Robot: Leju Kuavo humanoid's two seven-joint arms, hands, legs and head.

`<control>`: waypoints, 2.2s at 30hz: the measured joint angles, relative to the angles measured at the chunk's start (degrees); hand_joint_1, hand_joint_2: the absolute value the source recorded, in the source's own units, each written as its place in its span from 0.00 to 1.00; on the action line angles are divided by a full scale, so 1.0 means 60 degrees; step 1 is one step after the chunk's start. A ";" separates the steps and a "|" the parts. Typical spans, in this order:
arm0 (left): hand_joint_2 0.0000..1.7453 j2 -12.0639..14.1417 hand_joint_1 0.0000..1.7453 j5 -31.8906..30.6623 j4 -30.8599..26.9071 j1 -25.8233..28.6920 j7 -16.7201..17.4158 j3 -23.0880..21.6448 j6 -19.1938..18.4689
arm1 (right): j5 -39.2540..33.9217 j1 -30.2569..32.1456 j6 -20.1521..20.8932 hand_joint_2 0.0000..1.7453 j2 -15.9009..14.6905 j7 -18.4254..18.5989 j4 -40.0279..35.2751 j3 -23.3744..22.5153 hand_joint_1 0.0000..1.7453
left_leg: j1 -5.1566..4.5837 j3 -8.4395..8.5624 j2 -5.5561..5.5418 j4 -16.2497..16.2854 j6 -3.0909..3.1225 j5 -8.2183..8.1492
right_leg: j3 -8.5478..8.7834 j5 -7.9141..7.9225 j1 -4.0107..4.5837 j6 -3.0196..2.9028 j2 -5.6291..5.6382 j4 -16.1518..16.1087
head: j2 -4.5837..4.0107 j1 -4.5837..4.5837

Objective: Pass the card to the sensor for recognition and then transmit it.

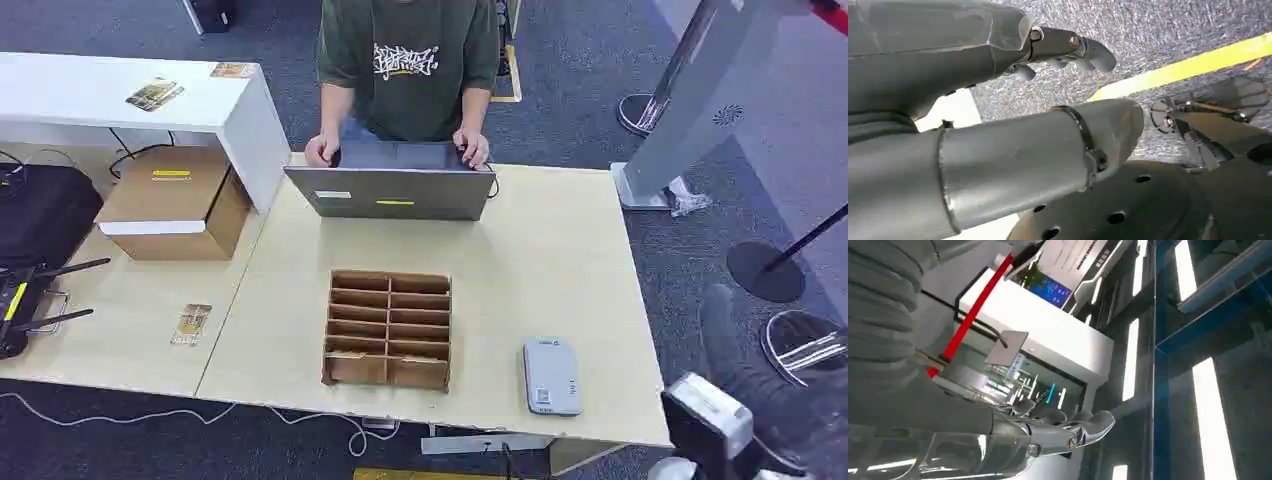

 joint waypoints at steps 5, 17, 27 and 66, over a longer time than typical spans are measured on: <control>0.00 0.0062 0.00 -0.0389 0.0015 -0.0068 -0.0084 0.0000 -0.0258 | 0.2616 -0.1459 0.0015 1.00 -0.0153 0.1313 0.1794 0.1010 0.00 | 0.0005 0.0008 0.0028 -0.0004 -0.0003 0.0020 | 0.0002 0.0020 0.0006 -0.0014 0.0019 0.0004 | 0.0000 0.0011; 0.00 0.0295 0.00 -0.1085 0.0153 -0.0508 0.0189 -0.0022 -0.0739 | 0.4362 -0.7111 0.0962 1.00 -0.0240 0.4396 0.8276 0.3244 0.00 | 0.0012 -0.0012 0.0047 -0.0003 -0.0013 0.0112 | -0.0052 0.0094 0.0008 -0.0019 0.0042 0.0016 | 0.0000 -0.0004; 0.00 0.0364 0.00 -0.1118 0.0189 -0.0530 0.0208 -0.0022 -0.0816 | 0.4439 -0.8071 0.1524 1.00 -0.0288 0.4568 0.9632 0.3643 0.00 | 0.0009 -0.0037 0.0053 -0.0002 -0.0011 0.0103 | -0.0082 0.0095 0.0007 -0.0017 0.0050 0.0011 | 0.0000 0.0000; 0.00 0.0667 0.00 -0.1326 0.0328 -0.0518 0.0215 0.0229 -0.1282 | 0.5222 -1.1896 0.5297 1.00 -0.0251 0.5580 1.5536 0.5569 0.00 | 0.0011 -0.0048 0.0049 0.0000 -0.0013 0.0113 | -0.0096 0.0108 0.0008 -0.0025 0.0046 0.0017 | 0.0000 -0.0004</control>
